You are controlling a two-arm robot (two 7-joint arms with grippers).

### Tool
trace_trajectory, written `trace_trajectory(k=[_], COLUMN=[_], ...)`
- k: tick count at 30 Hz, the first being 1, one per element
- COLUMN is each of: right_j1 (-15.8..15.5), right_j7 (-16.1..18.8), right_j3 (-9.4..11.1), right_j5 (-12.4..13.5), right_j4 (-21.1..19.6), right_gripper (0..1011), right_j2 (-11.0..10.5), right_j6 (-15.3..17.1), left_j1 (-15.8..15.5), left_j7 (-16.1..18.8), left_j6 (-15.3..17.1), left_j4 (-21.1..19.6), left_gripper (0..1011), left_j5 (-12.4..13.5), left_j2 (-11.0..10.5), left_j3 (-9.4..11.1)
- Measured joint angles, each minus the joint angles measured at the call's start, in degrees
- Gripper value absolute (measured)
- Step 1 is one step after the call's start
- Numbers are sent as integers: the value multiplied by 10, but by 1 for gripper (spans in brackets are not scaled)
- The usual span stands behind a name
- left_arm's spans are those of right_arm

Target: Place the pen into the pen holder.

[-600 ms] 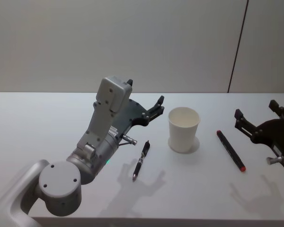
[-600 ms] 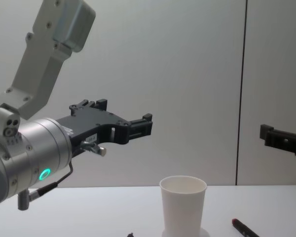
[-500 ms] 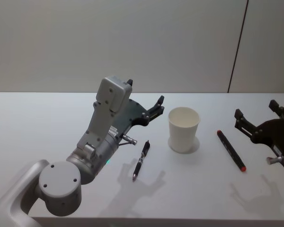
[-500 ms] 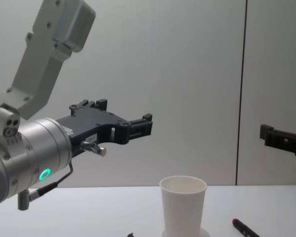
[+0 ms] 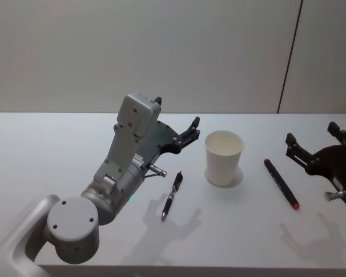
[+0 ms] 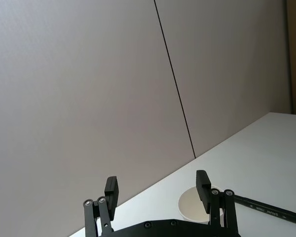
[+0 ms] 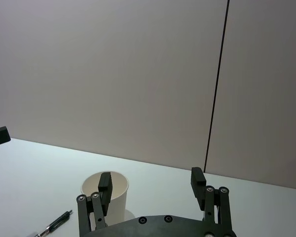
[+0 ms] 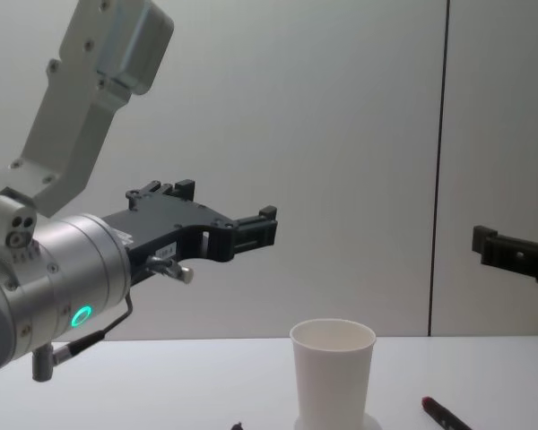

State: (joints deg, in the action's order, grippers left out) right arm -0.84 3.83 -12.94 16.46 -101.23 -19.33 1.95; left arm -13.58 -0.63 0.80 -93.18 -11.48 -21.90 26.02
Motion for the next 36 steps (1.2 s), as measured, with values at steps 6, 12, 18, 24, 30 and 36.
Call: trace_trajectory(k=[6, 12, 18, 24, 30, 36], right_j1=[0, 0, 1, 17, 44, 76], right_j7=[0, 0, 1, 6, 15, 27], right_j3=[0, 0, 1, 7, 14, 19], right_j5=[0, 0, 0, 4, 7, 7], right_j4=[0, 0, 2, 20, 52, 89], right_gripper=[1001, 1001, 1001, 1001, 1001, 1001], right_j2=[0, 0, 0, 0, 3, 7], right_j6=[0, 0, 1, 14, 44, 77], left_j1=[0, 0, 0, 0, 0, 0], left_j7=[0, 0, 0, 0, 0, 0], left_j6=[0, 0, 0, 0, 0, 0], left_j4=[0, 0, 0, 0, 0, 0], left_gripper=[1004, 1004, 1004, 1004, 1004, 1004], left_j5=[0, 0, 0, 0, 0, 0], left_j2=[0, 0, 0, 0, 0, 0], left_j3=[0, 0, 0, 0, 0, 0])
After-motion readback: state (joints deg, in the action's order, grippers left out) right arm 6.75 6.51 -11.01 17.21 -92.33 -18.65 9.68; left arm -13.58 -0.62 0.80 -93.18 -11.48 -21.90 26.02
